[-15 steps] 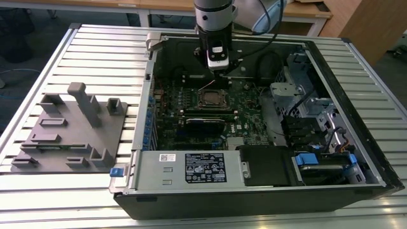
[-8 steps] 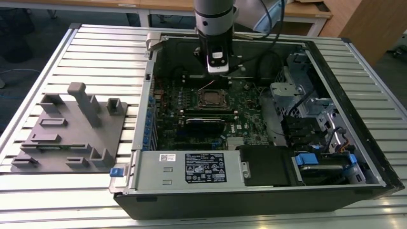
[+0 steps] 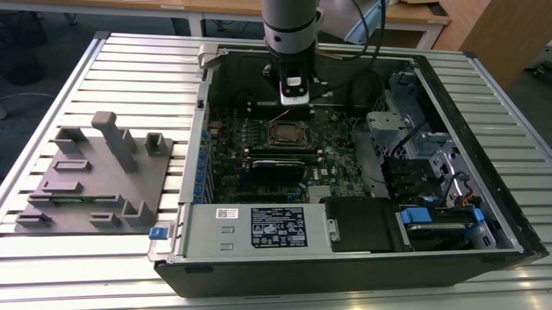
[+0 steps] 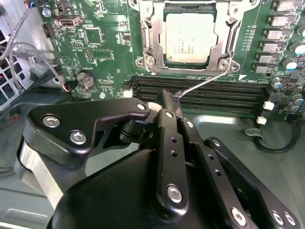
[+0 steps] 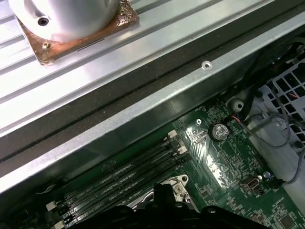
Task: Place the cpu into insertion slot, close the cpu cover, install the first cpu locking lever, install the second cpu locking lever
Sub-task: 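Install the first cpu locking lever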
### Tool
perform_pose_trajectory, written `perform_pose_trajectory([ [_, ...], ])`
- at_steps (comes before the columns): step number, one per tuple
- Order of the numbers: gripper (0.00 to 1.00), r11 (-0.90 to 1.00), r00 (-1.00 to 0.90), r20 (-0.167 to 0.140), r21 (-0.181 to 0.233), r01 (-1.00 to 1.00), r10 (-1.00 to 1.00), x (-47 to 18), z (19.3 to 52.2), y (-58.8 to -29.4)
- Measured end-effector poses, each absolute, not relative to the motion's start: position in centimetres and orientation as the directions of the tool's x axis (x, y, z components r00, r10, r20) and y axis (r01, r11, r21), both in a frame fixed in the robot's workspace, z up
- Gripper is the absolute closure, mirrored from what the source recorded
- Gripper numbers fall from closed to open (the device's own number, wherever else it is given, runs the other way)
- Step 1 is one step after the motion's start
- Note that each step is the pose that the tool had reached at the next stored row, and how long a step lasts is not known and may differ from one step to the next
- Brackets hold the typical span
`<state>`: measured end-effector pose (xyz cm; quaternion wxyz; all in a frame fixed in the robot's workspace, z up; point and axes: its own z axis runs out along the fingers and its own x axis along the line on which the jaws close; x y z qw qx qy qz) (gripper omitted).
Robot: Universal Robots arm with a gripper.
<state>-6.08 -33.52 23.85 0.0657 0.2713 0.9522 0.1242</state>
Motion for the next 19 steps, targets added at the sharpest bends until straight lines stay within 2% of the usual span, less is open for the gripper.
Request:
perform_pose_trajectory([
  [8,0.9,0.821,-0.844,-0.056,0.275,0.5,0.533,-6.3,23.4,-33.5],
  [13,0.9,0.808,-0.845,-0.032,0.312,0.5,0.534,-6.5,23.1,-33.5],
  [19,0.9,0.808,-0.845,-0.036,0.314,0.498,0.534,-6.7,22.6,-33.5],
])
